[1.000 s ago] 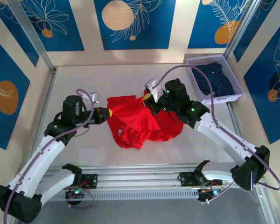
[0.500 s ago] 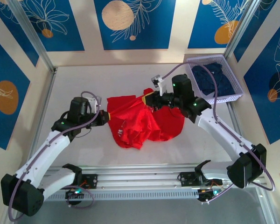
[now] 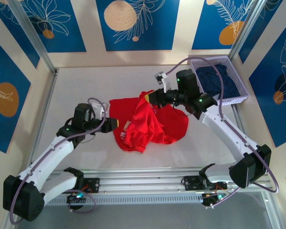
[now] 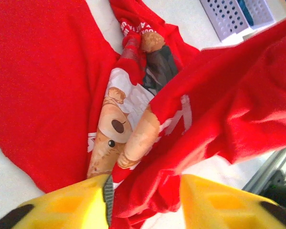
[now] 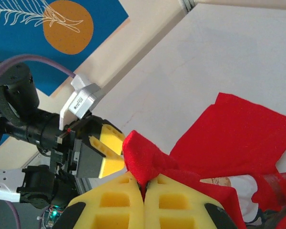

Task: Fold the inside-out t-shirt

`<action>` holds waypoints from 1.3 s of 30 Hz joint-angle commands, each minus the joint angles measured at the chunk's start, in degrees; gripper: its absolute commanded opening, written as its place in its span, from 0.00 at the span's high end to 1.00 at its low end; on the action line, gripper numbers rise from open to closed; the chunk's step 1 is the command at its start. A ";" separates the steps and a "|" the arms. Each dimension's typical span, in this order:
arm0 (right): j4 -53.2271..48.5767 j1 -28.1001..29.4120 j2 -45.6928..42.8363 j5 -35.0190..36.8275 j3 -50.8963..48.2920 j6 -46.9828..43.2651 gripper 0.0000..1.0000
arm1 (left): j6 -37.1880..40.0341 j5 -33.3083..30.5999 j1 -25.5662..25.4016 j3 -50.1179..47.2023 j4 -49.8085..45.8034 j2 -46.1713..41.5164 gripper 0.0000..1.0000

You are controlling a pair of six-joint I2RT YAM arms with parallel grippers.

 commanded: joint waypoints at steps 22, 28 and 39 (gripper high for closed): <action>-8.05 -0.01 2.74 -5.10 6.24 -3.91 1.00 | 18.81 1.92 -11.02 7.48 15.04 3.49 0.33; -7.84 0.42 3.13 -5.63 6.18 -4.14 1.00 | 18.93 1.73 -10.96 9.88 15.84 5.21 0.22; -8.65 1.09 3.15 -6.90 6.03 -6.42 1.00 | 21.28 2.58 -10.87 17.70 14.70 14.96 0.21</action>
